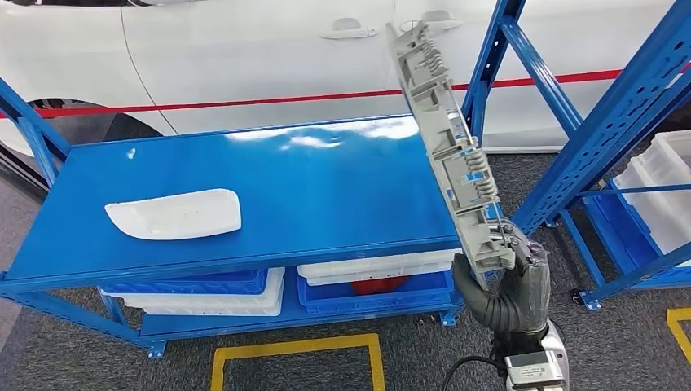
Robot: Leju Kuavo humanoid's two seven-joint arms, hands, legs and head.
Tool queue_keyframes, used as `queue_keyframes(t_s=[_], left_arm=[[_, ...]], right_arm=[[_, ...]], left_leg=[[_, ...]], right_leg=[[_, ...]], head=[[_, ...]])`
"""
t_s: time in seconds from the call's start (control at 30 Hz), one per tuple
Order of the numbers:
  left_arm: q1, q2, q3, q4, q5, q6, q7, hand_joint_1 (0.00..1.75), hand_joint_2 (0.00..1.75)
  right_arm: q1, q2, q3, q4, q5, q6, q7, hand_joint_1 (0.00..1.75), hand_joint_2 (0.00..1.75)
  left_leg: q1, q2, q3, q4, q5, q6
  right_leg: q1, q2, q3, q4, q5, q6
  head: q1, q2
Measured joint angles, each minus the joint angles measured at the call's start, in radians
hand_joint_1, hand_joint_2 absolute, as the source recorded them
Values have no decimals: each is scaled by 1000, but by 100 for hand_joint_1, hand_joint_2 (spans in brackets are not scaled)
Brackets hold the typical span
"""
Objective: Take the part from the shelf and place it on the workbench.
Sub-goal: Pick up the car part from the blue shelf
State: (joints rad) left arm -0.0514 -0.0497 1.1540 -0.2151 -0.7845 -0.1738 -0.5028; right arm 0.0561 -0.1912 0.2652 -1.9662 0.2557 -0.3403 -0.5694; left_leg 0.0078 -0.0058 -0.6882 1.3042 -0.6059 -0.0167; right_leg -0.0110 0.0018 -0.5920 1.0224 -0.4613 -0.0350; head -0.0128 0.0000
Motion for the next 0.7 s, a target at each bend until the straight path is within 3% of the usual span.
queue_keyframes(t_s=[0.03,0.1,0.17,0.27,0.33,0.43,0.47,0.5,0.53,0.63,0.7], left_arm=[[0,1,0,0,-2,0,0,0,175],[0,4,0,0,-7,0,0,0,175],[-1,8,0,0,-11,-1,-1,0,175],[-2,11,0,0,-12,-2,-2,0,175],[-2,11,0,0,-12,-2,-2,0,175],[-2,11,0,0,-12,-2,-2,0,175],[-2,11,0,0,-12,-2,-2,0,175],[-2,11,0,0,-12,-2,-2,0,175],[-2,11,0,0,-12,-2,-2,0,175],[-2,11,0,0,-12,-2,-2,0,175],[-3,11,0,0,-13,0,-1,0,175]], right_arm=[[-1,2,0,0,-25,36,-2,175,175],[-6,3,-3,0,-67,102,-9,175,175],[-12,4,-6,0,-87,138,-16,175,175],[-19,4,-8,0,-92,149,-22,175,175],[-21,4,-12,0,-93,150,-22,175,175],[-23,5,-17,0,-93,150,-22,175,175],[-23,5,-17,0,-93,151,-23,175,175],[-23,5,-17,1,-93,151,-23,175,175],[-22,5,-18,2,-94,151,-22,175,175],[-25,5,-18,3,-106,171,-22,175,175],[-29,5,-18,4,-128,210,-22,175,175]], left_leg=[[-1,0,11,-25,23,5],[-7,0,76,-162,92,22],[-14,3,125,-268,128,38],[-17,5,135,-297,138,46],[-11,7,144,-317,151,54],[-7,9,146,-327,159,60],[-7,9,145,-326,158,59],[-6,8,145,-324,157,58],[-5,8,145,-322,155,56],[-2,4,143,-304,143,42],[-5,4,138,-295,136,30]], right_leg=[[3,-1,1,1,0,-1],[9,-2,2,1,-1,-1],[12,-2,1,1,0,2],[12,-4,1,-2,2,16],[13,-3,-7,19,-17,26],[7,-1,-81,182,-108,37],[3,-1,-108,238,-129,41],[-1,-2,-121,265,-130,44],[-5,-2,-115,252,-111,48],[-13,-3,-25,67,-21,51],[-12,0,1,7,-8,43]], head=[[0,0],[1,0],[1,0],[0,0],[2,0],[5,0],[6,0],[5,0],[5,0],[6,0],[6,0]])
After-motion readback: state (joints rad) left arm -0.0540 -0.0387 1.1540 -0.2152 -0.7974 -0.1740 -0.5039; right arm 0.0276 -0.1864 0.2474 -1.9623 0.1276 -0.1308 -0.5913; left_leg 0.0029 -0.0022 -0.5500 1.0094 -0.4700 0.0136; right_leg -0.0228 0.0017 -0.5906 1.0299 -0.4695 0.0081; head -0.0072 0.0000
